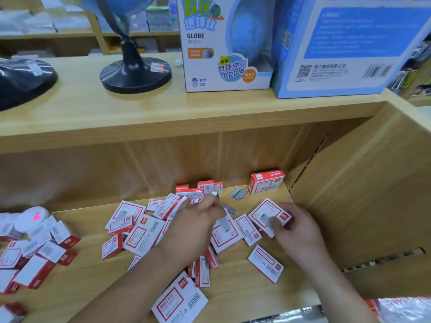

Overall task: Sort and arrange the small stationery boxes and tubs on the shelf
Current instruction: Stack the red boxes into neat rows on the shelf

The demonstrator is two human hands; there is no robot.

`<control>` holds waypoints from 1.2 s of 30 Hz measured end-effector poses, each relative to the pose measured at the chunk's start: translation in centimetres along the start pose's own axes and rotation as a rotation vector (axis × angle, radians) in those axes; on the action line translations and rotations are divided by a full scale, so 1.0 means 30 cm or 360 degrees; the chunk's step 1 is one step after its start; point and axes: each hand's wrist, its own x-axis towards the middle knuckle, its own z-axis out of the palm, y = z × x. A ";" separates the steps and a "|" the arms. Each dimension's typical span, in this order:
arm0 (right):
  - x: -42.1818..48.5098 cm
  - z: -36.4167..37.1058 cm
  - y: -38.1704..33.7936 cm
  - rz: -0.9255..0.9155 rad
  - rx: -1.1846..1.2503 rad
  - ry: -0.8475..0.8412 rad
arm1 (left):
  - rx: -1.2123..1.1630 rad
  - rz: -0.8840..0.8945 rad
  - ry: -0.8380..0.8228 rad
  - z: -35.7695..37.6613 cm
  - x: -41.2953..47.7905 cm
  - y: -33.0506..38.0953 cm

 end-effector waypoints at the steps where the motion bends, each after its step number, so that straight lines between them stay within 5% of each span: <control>1: 0.000 -0.001 -0.003 -0.0008 -0.0092 -0.0010 | -0.0043 -0.0067 0.0015 -0.007 0.006 0.000; 6: -0.023 -0.004 -0.029 -0.0085 -0.0339 0.0056 | -0.0382 -0.0480 0.0135 -0.006 0.008 -0.029; 14: -0.029 0.028 -0.174 -0.0562 -0.0269 0.0183 | -0.0468 -0.0668 0.0175 0.006 0.078 -0.032; 21: 0.034 0.133 -0.312 -0.0254 0.0038 -0.0378 | -0.0981 -0.0783 0.0193 -0.011 0.046 -0.048; 26: 0.008 0.134 -0.344 -0.0155 0.0489 -0.0478 | -0.1593 -0.0698 0.0262 -0.072 0.010 -0.009; 30: -0.019 0.118 -0.338 -0.0081 0.0599 -0.0435 | -0.1440 -0.0709 0.0292 -0.057 0.008 -0.002; 36: -0.070 0.069 -0.296 0.0049 0.0694 -0.0429 | -0.1014 -0.0358 0.0142 0.008 0.009 0.008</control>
